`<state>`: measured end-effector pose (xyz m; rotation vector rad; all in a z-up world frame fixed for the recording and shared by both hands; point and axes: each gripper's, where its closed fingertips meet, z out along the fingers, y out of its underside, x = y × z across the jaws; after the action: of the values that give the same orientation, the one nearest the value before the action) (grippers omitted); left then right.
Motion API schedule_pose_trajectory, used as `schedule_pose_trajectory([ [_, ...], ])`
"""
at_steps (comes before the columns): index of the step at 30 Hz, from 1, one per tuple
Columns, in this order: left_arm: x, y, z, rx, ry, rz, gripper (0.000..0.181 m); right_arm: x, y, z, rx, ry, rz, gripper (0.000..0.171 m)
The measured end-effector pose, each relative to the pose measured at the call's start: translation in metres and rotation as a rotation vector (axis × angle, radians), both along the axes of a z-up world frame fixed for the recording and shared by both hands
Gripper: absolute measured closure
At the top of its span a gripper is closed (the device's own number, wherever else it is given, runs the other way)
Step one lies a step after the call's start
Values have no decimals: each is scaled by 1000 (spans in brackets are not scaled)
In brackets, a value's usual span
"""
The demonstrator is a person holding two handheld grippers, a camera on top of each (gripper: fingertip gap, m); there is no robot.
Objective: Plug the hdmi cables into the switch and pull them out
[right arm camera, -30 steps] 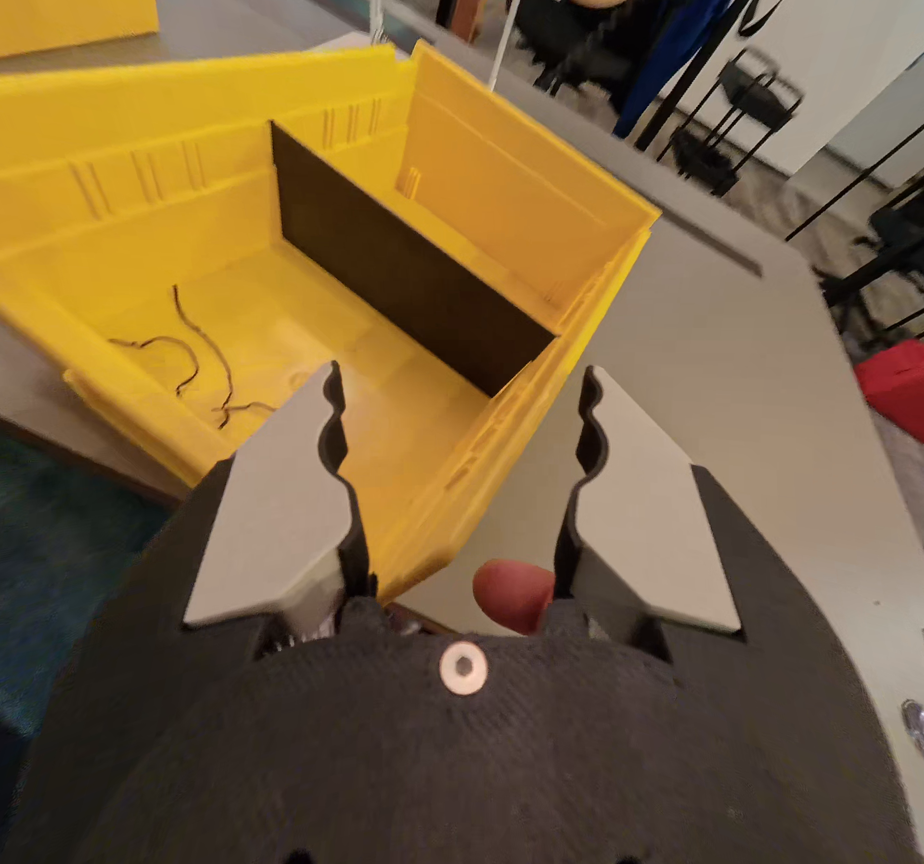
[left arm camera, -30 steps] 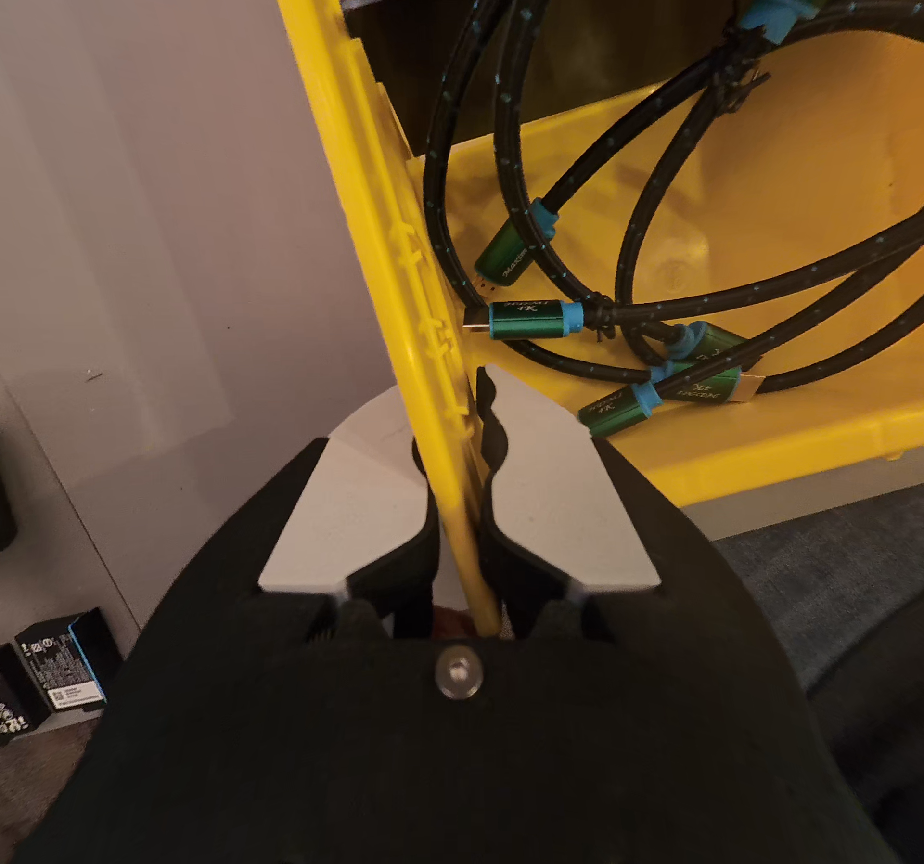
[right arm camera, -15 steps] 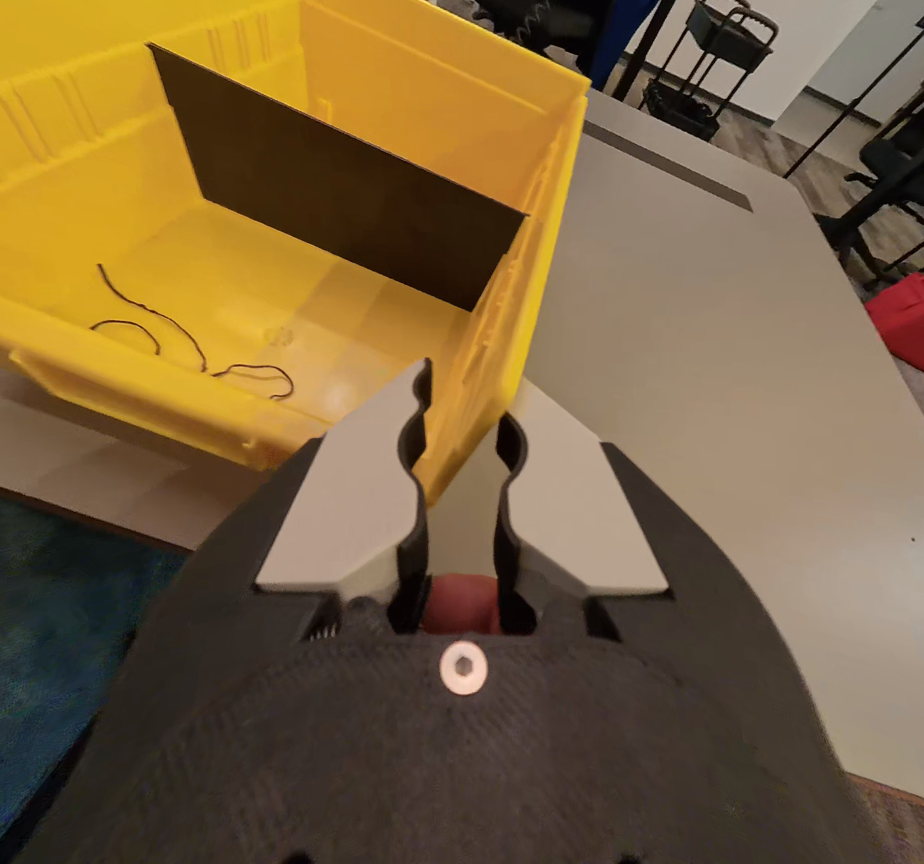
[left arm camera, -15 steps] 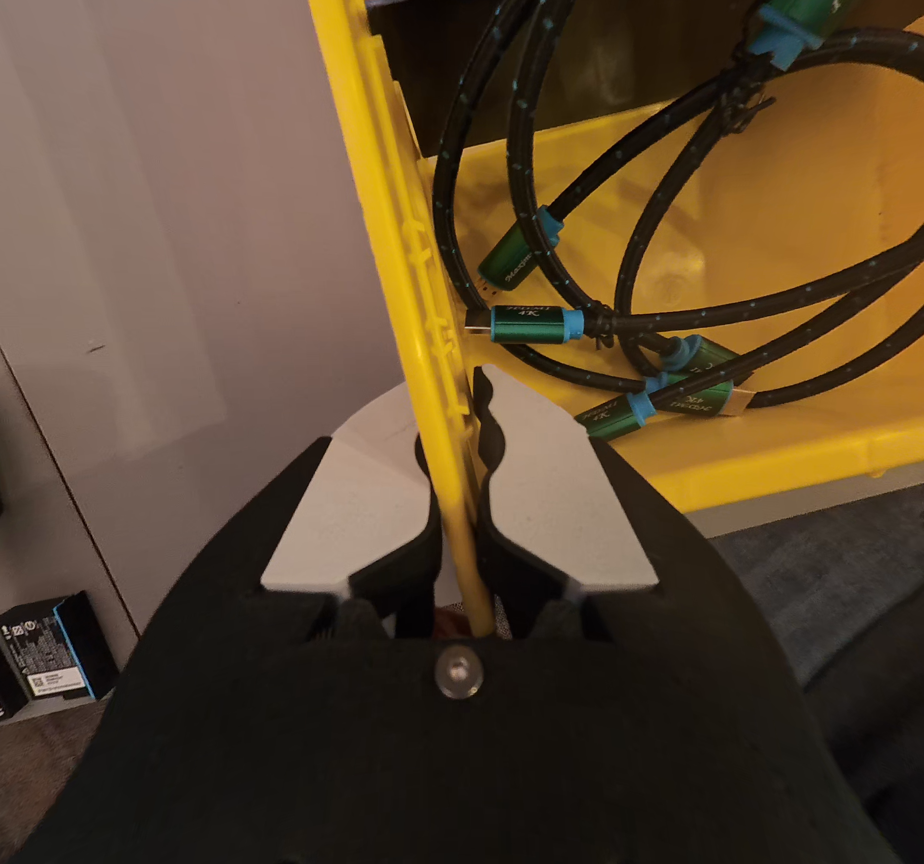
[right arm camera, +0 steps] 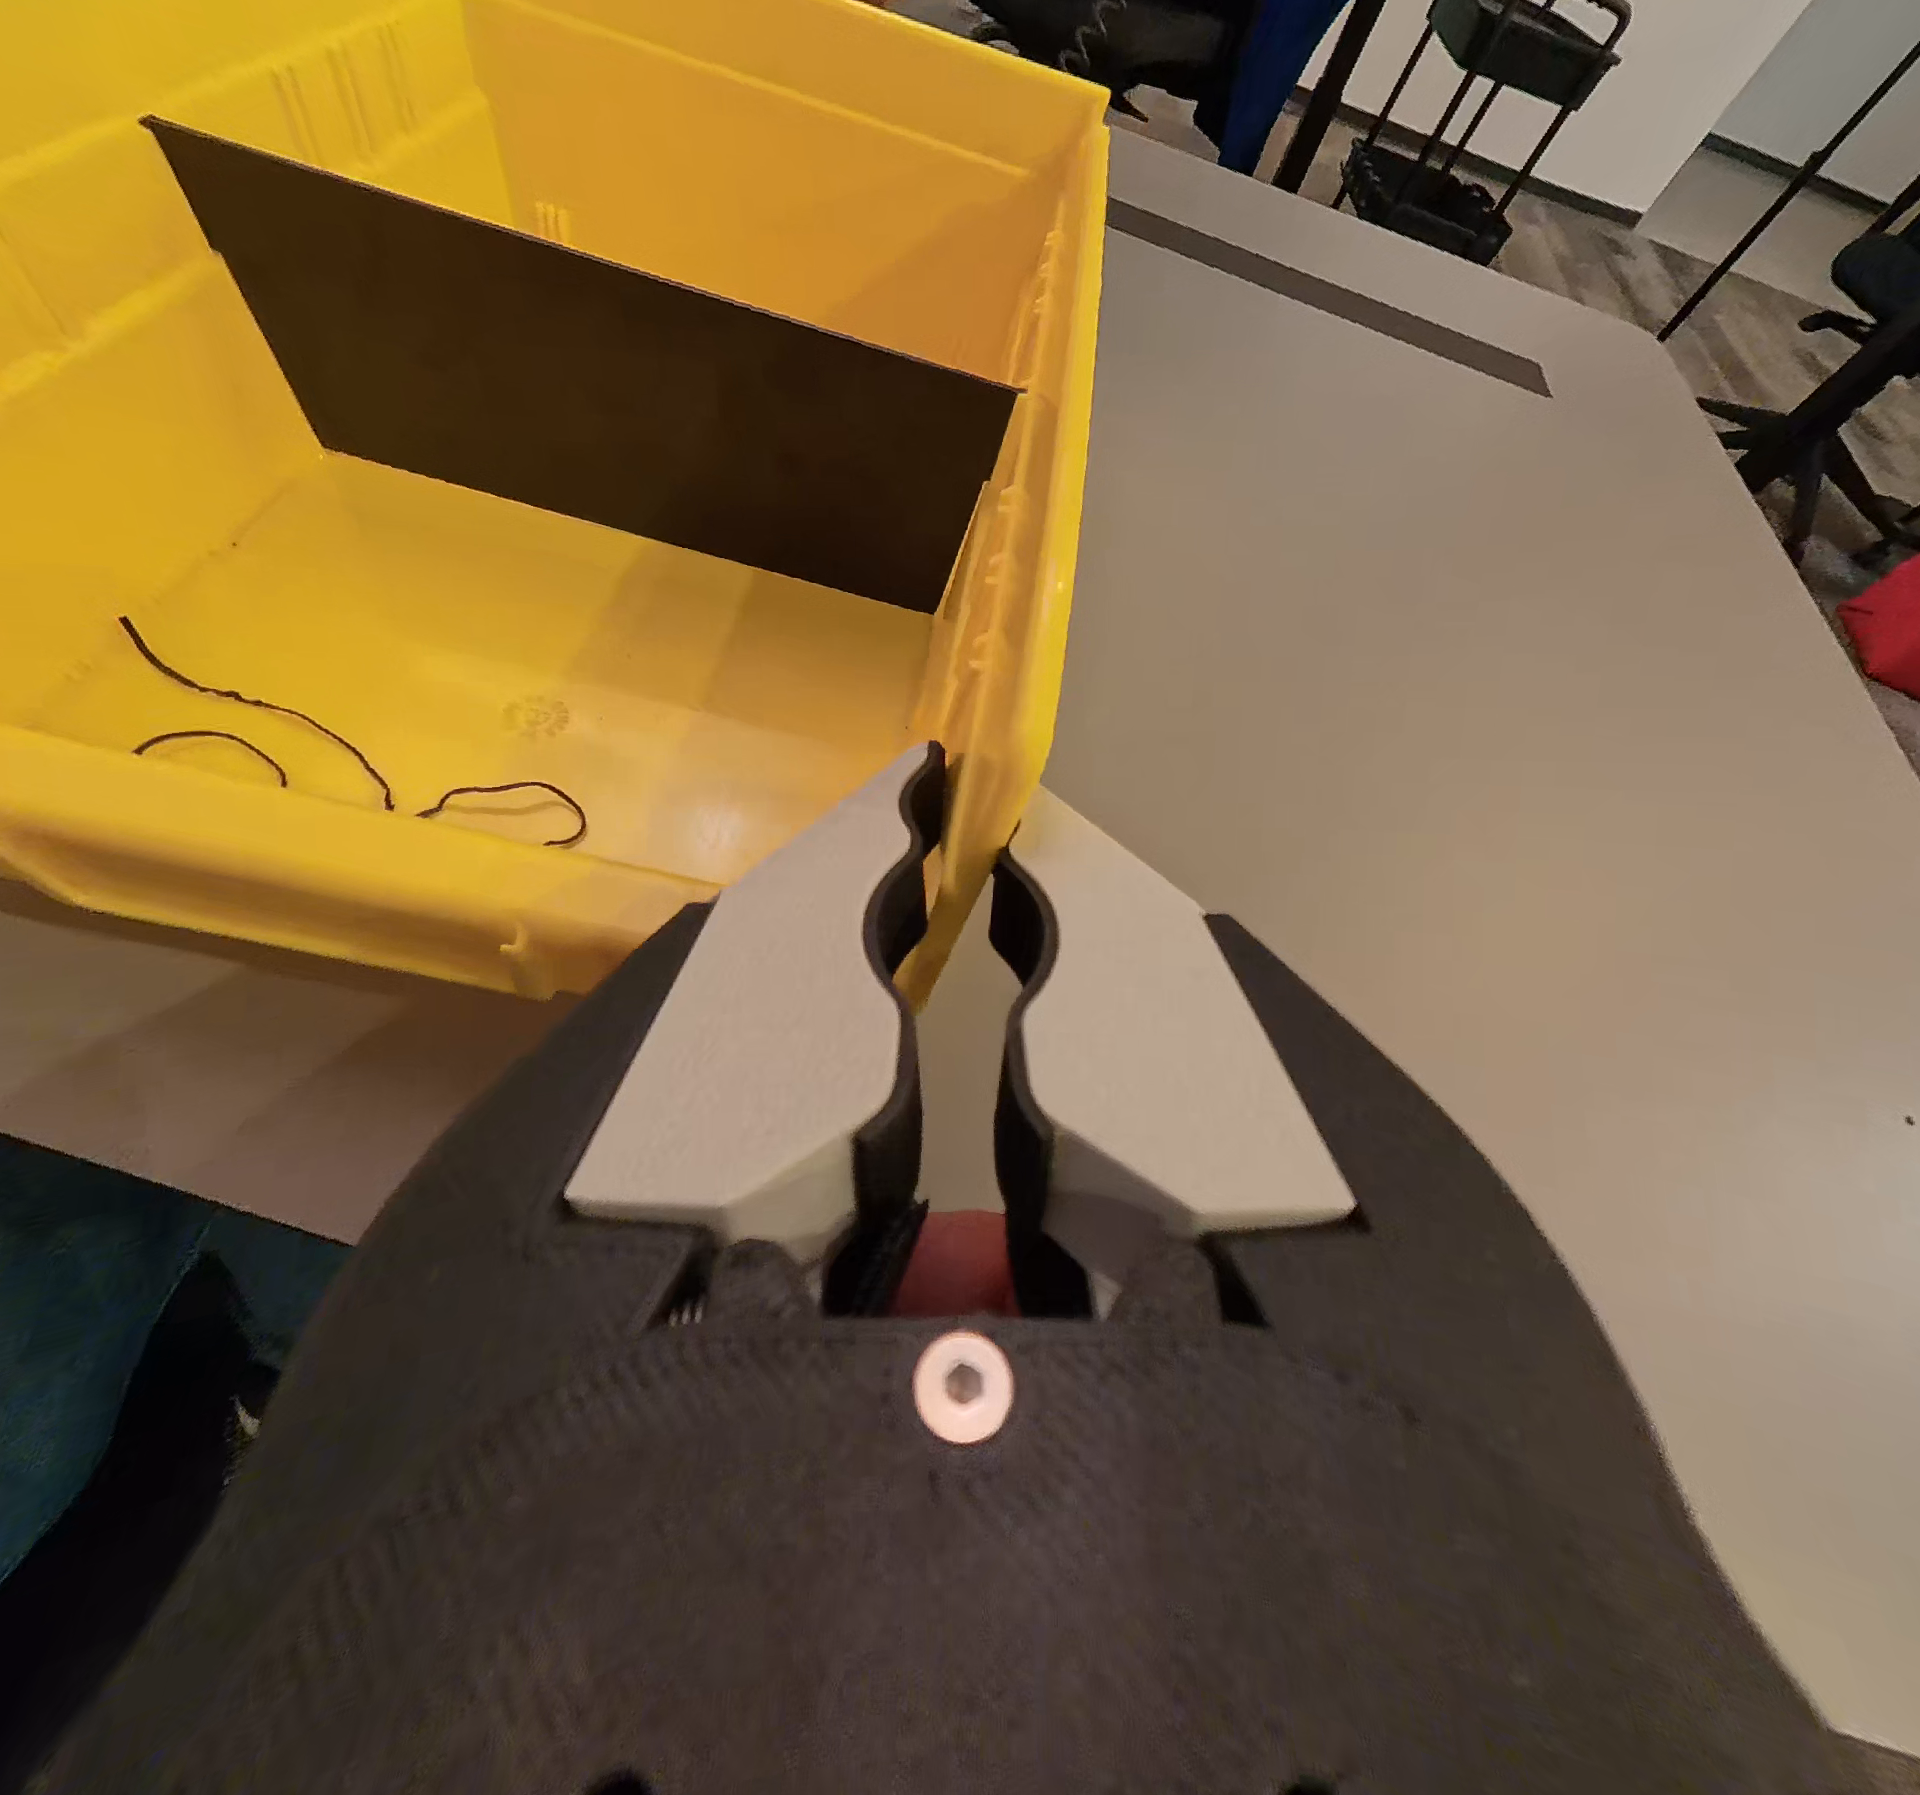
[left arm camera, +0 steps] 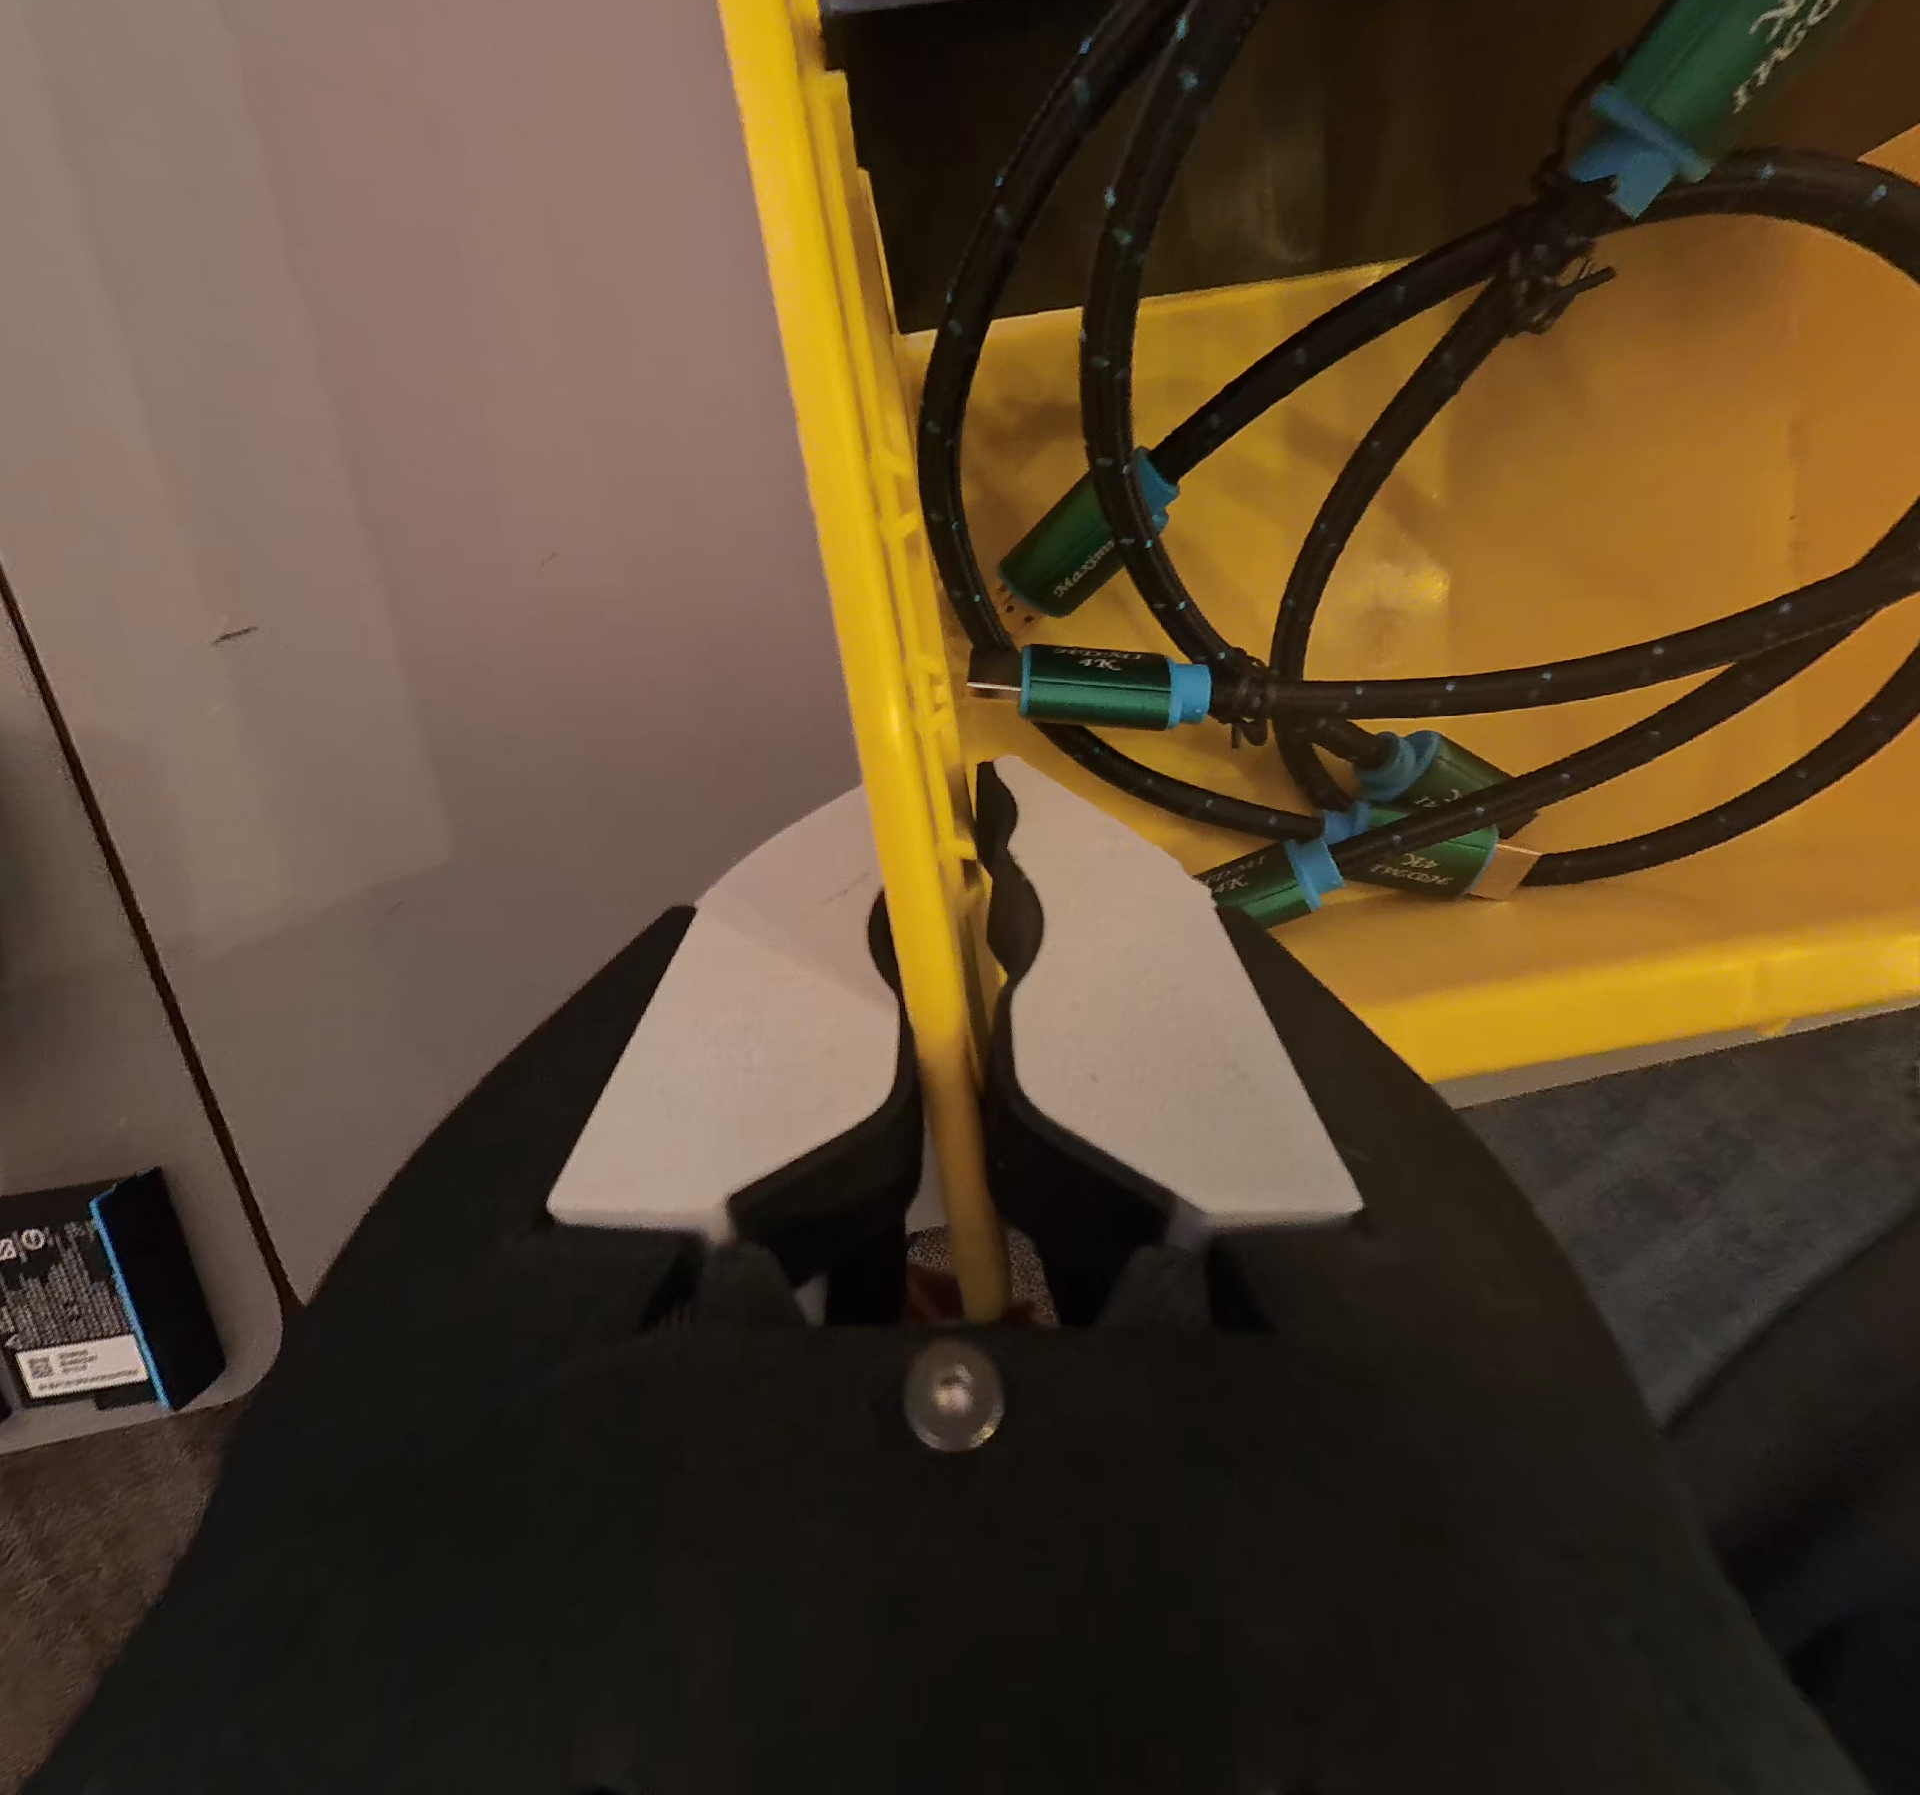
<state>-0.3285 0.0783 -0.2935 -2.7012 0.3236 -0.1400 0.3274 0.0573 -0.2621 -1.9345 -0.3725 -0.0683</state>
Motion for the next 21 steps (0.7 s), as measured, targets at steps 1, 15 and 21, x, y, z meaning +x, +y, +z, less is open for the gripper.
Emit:
schedule_pose_trajectory([
  [1,-1,-1,0,0,-2,4,175,4,0,0,-2,3,-5,170],
  [15,-20,-7,0,3,-34,58,176,75,-9,0,5,18,-115,170],
  [21,-27,-8,0,6,-43,82,177,98,-8,0,11,48,-142,170],
])
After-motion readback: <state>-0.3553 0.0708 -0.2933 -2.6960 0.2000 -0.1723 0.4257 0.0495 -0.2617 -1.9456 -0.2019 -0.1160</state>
